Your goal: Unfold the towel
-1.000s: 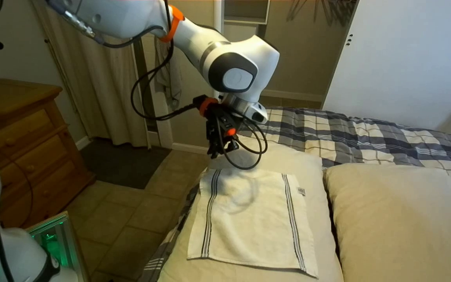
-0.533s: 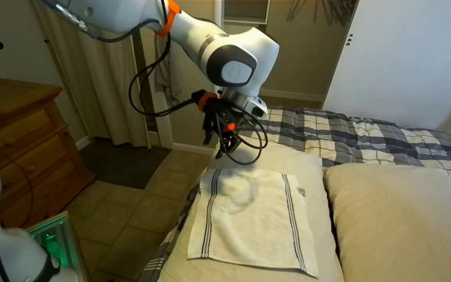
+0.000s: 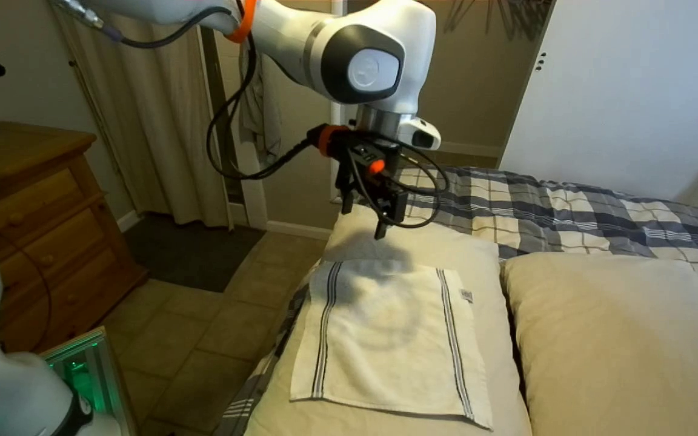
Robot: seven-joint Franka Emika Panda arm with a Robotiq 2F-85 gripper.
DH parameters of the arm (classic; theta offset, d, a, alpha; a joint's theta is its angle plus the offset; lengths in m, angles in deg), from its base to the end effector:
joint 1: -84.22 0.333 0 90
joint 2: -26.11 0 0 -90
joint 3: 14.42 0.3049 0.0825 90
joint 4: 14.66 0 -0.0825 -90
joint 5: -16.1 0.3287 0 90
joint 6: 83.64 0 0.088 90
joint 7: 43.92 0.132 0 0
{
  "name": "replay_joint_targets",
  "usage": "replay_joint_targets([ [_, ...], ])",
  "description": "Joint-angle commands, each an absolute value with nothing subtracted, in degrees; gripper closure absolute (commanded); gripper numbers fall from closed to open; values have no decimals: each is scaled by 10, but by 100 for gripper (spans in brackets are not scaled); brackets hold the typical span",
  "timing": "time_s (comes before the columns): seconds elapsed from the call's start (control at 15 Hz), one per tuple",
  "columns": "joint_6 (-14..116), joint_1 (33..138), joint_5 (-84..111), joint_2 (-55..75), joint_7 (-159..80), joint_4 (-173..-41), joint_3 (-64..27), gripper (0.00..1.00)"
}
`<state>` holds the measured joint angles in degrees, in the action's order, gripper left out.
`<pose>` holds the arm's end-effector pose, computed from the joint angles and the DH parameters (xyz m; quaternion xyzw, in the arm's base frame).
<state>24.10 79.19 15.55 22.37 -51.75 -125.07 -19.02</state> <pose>0.5014 -0.0854 0.4318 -0.9983 0.0140 0.0562 0.0015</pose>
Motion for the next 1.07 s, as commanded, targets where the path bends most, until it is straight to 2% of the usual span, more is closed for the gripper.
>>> replay_joint_targets([
  [0.0, 241, 787, 74, 218, -471, -1205, -202, 0],
  [0.33, 191, 782, -5, 207, -406, -1141, -217, 0],
  [0.8, -21, 782, -17, 163, -415, -1038, -217, 0],
  [1.0, 5, 781, -12, 177, -411, -1061, -217, 0],
])
